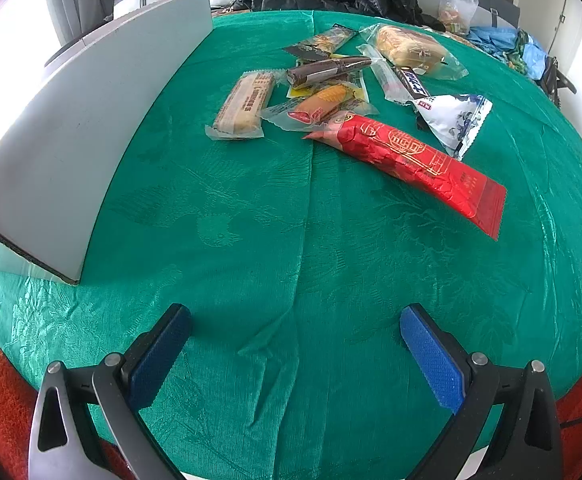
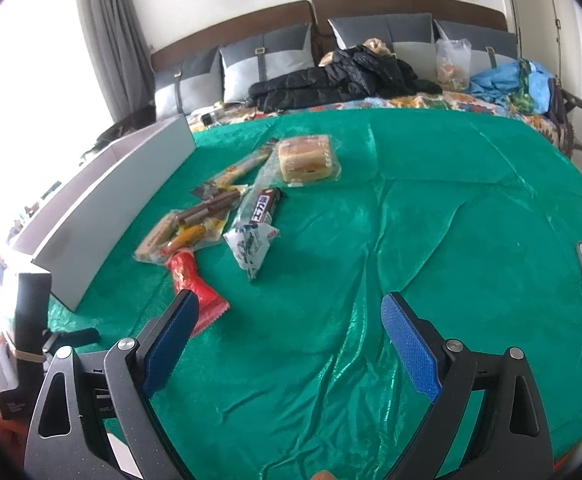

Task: Organize snacks
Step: 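Move both tools toward the snack pile on the green cover, then grasp the red wrapped snack with the right tool while the left tool grasps the cream wafer bar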

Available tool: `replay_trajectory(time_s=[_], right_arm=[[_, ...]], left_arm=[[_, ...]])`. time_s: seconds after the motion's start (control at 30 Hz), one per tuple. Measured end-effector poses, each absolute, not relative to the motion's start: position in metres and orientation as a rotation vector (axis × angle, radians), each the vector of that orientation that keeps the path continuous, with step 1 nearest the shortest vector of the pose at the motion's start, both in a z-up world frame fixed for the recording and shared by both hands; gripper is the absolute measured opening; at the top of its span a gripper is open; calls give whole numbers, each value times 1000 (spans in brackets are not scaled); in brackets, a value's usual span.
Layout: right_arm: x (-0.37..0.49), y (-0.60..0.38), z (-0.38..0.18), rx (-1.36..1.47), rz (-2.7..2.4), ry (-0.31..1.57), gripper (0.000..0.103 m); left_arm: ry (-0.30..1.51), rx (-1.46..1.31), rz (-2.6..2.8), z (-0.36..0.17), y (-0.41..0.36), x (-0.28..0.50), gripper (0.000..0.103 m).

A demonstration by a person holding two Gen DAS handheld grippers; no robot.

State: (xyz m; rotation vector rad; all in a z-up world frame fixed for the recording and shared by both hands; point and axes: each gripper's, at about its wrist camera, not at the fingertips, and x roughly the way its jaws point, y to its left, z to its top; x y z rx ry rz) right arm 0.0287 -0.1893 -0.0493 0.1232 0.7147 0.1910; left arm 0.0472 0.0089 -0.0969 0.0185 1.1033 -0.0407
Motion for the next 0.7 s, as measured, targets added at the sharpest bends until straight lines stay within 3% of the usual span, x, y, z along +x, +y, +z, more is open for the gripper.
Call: replay_trajectory(time_s=[0.37,0.7], right_arm=[[25,-184,-47,140,290,643,95],[43,-177,-71,105,354,856,95]], left_arm=[[1112,20,-48,-97,9,50,103],[1147,-78,-138,-89,28,53,103]])
